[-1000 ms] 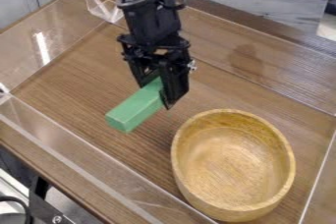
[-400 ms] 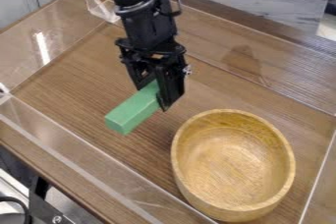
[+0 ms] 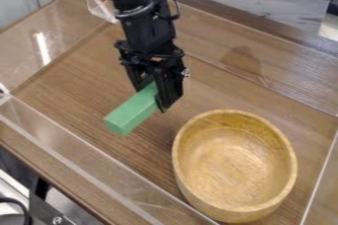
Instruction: Remove the green block from inside the brown bowl and put it on the table
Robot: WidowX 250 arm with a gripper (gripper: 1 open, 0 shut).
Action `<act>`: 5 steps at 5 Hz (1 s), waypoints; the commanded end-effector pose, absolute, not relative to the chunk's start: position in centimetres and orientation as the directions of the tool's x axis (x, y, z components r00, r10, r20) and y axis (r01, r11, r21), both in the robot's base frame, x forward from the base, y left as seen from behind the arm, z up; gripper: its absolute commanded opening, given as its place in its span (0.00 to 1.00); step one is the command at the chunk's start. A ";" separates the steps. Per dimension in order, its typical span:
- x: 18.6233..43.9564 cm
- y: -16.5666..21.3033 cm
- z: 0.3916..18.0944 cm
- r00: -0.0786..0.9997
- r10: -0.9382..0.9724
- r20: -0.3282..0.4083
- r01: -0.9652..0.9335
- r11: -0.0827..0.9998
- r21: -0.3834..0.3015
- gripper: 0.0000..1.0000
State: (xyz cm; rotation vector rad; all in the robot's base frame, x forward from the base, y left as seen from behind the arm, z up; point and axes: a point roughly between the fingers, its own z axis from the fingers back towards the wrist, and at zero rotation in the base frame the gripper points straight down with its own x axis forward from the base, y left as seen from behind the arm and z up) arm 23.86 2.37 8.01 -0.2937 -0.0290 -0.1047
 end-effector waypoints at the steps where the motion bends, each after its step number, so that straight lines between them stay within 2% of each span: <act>1: 24.3 3.0 8.5 0.993 -0.091 0.073 0.108 0.957 -0.268 0.00; 5: 24.5 4.0 8.0 0.995 -0.072 0.073 0.088 0.963 -0.253 0.00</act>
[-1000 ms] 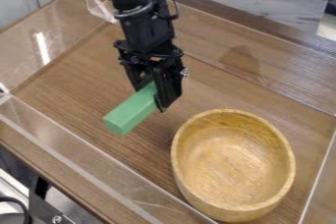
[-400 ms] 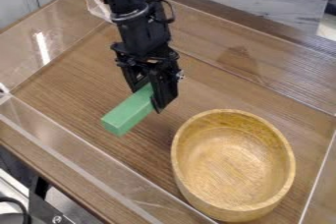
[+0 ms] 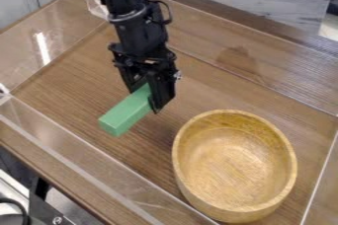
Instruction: Remove the green block from inside the brown bowl and put it on the table
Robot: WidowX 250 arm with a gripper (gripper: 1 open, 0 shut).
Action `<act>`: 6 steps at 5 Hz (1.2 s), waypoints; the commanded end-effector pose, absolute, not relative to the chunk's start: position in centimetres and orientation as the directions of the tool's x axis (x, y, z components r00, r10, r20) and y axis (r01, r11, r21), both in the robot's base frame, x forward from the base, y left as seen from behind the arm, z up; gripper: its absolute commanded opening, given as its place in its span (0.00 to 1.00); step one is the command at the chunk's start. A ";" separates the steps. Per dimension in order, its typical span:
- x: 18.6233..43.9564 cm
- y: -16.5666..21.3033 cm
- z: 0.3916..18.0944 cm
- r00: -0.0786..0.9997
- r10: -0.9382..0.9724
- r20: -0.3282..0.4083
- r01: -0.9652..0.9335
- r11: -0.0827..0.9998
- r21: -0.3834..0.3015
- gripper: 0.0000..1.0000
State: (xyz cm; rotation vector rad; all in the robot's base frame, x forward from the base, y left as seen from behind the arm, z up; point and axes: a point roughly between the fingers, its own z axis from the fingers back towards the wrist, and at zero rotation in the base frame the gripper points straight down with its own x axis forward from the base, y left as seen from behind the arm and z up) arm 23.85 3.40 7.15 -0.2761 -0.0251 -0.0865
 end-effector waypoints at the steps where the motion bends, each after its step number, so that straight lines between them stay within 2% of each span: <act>1: 24.9 4.1 7.7 0.995 -0.073 0.068 0.088 0.964 -0.252 0.00; 6: 26.3 4.7 6.5 0.996 -0.077 0.037 0.084 0.965 -0.249 0.00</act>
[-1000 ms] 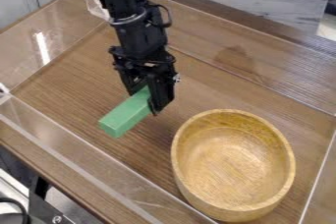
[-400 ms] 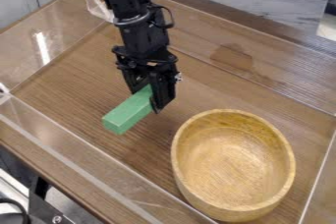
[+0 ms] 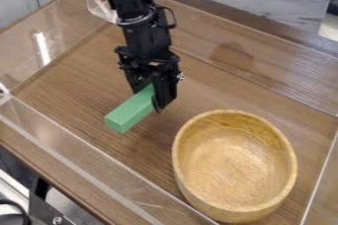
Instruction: Remove the green block from inside the brown bowl and put it on the table
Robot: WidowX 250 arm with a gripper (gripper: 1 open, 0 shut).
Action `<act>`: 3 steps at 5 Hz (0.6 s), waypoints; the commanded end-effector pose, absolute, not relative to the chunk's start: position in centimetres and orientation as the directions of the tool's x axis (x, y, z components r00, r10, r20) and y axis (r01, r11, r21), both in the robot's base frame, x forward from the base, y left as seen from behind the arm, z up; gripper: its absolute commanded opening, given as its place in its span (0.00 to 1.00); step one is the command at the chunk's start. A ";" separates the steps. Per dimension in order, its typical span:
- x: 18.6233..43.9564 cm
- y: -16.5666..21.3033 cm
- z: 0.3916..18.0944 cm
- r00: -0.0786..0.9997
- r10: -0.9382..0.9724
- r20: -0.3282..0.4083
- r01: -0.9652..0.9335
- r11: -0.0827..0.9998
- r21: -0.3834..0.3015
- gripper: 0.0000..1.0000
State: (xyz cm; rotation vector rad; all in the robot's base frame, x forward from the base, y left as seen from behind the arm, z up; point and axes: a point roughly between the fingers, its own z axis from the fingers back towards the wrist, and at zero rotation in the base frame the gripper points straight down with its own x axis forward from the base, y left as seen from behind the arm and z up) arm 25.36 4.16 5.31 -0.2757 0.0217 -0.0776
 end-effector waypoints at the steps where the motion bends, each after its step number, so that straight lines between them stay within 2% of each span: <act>1: 26.6 4.9 6.4 0.996 -0.078 0.031 0.084 0.965 -0.248 0.00; 3: 27.0 5.0 6.1 0.996 -0.081 0.020 0.084 0.965 -0.248 0.00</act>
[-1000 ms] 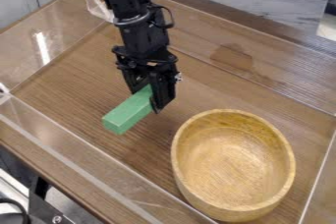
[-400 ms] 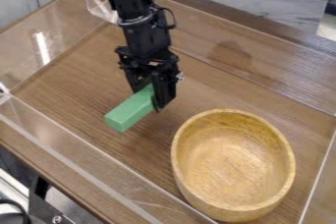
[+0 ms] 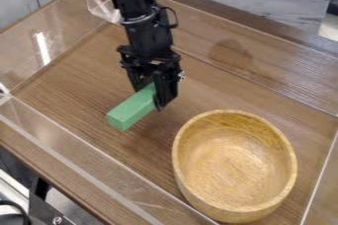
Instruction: Remove the green block from inside the brown bowl and put it on the table
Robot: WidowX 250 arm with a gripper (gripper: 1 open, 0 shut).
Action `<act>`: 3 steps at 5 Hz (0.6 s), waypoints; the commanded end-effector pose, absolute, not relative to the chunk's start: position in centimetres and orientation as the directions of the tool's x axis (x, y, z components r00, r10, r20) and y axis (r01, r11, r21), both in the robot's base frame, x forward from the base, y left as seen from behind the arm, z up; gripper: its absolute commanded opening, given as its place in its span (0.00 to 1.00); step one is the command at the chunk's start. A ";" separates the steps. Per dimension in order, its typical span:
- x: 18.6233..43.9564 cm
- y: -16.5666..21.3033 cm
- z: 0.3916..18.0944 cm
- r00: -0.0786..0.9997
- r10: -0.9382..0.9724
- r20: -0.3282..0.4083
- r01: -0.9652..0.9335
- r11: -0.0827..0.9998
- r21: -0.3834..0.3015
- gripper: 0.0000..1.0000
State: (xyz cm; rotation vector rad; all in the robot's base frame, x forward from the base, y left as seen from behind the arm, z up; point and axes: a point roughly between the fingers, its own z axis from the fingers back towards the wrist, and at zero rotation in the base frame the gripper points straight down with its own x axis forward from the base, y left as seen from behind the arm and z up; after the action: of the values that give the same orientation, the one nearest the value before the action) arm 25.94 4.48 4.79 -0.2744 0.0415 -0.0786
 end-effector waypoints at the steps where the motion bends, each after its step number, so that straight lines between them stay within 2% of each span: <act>1: 27.2 5.1 5.9 0.996 -0.083 0.015 0.085 0.965 -0.247 0.00; 3: 27.6 5.3 5.7 0.996 -0.087 0.004 0.086 0.965 -0.248 0.00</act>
State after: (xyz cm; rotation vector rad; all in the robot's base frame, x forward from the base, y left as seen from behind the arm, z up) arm 26.60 4.83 4.50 -0.2707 0.0541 -0.0797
